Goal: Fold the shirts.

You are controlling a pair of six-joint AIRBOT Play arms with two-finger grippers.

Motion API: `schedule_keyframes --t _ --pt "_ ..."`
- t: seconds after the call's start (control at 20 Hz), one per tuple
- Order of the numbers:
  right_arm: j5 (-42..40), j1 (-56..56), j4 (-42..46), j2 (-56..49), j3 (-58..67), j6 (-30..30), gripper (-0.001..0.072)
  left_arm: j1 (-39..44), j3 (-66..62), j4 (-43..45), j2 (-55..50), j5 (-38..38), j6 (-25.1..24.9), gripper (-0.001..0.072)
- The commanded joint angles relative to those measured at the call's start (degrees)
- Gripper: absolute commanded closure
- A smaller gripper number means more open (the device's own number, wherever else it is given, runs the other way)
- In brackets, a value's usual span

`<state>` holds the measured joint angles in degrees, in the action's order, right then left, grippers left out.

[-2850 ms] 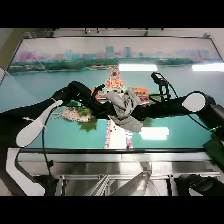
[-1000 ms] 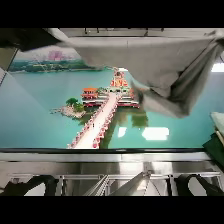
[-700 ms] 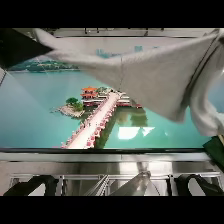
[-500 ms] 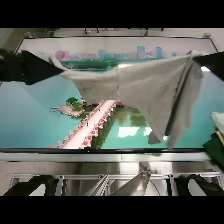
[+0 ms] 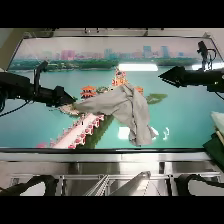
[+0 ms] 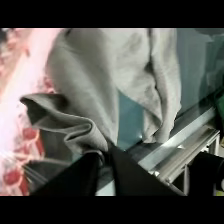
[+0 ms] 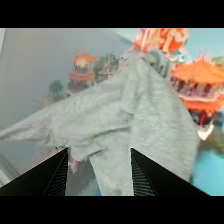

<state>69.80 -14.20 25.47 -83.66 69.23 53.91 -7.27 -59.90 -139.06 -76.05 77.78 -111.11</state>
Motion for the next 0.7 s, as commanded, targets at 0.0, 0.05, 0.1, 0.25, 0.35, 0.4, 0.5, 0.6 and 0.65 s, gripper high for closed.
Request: schedule_keyframes --t 0.0,0.05,0.1,0.25,0.35,0.4,0.5,0.6,0.65 --pt "9.16 -6.08 4.5 -5.05 2.64 2.45 0.0278 -6.08 4.17 -0.48 -5.2 3.32 0.2 0.0131" --pt "11.06 -7.58 7.39 -4.72 2.16 4.42 0.0278 -6.93 4.66 -0.57 -5.92 3.02 0.2 -0.001" --pt "12.46 -8.79 9.75 -3.82 0.76 6.19 0.0279 -7.45 4.61 -0.59 -6.75 2.91 0.17 -0.0008" --pt "13.11 -9.64 14.1 1.97 -8.85 8.63 0.0355 -7.48 2.62 -0.59 -9.55 1.18 0.17 -0.0007" --pt "12.5 -9.62 14.95 7.54 -17.4 10.23 0.0346 -6.43 -1.38 -0.42 -12.74 0.37 0.17 -0.0007" --pt "10.97 -9.62 15.37 10.97 -22.53 11.74 0.0331 -5.49 -3.63 -0.37 -14.73 0.09 0.17 -0.0007" --pt "5.46 -8.87 15.39 17.4 -32.22 13.84 0.0158 -3.82 -8.7 -0.33 -19.43 -0.11 0.17 -0.0007" --pt "-0.55 -7.02 15.23 21.86 -39.95 16.44 0.0153 -2.45 -14.23 -0.17 -24.17 -0.76 0.33 -0.0006" --pt "-2.67 -5.49 14.82 22.69 -42.49 17.77 0.0152 -1.81 -17.09 0.24 -26.6 -1.62 1.14 -0.0006"
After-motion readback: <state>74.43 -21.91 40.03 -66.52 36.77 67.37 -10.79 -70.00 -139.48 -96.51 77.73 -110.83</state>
